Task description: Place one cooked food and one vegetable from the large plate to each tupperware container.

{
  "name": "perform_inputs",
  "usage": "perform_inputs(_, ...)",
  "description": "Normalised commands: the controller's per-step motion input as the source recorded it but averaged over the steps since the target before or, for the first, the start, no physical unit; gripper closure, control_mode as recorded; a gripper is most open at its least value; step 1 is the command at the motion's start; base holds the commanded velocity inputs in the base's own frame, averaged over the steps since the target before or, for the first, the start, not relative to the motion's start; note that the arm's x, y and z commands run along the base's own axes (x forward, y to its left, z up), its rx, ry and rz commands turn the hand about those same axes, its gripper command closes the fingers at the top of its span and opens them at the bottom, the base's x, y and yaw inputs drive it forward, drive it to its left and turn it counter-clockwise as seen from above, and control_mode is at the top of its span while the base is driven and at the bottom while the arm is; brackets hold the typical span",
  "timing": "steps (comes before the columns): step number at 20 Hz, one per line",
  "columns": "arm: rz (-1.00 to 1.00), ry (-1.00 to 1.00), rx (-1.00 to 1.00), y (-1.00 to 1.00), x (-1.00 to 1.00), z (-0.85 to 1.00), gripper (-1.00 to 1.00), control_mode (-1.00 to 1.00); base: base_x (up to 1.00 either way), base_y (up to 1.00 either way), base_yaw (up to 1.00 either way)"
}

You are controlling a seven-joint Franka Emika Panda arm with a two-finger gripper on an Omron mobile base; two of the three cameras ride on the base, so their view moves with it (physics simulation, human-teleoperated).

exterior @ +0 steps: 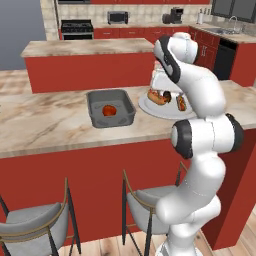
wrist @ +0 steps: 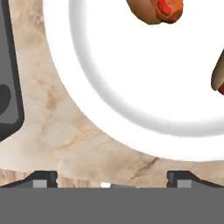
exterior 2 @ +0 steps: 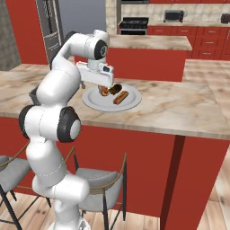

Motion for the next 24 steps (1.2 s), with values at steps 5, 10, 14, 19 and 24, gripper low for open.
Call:
perform_inputs(5, -0.15, 0.05, -0.09, -0.56, 0.0, 0.84, -1.0, -1.0, 0.0, 0.0, 0.0)
perform_inputs(10, -0.21, 0.03, -0.3, -0.48, 0.22, -0.2, -1.0, -1.0, 0.0, 0.0, 0.0)
perform_inputs(14, -0.15, 0.0, -0.11, -0.4, 0.19, -0.96, -1.0, -1.0, 0.0, 0.0, 0.0)
perform_inputs(19, -0.04, -0.06, 0.02, -0.11, 0.0, -0.59, -1.0, -1.0, 0.0, 0.0, 0.0)
perform_inputs(24, 0.0, -0.07, 0.02, -0.31, 0.13, -0.21, -1.0, -1.0, 0.0, 0.0, 0.0)
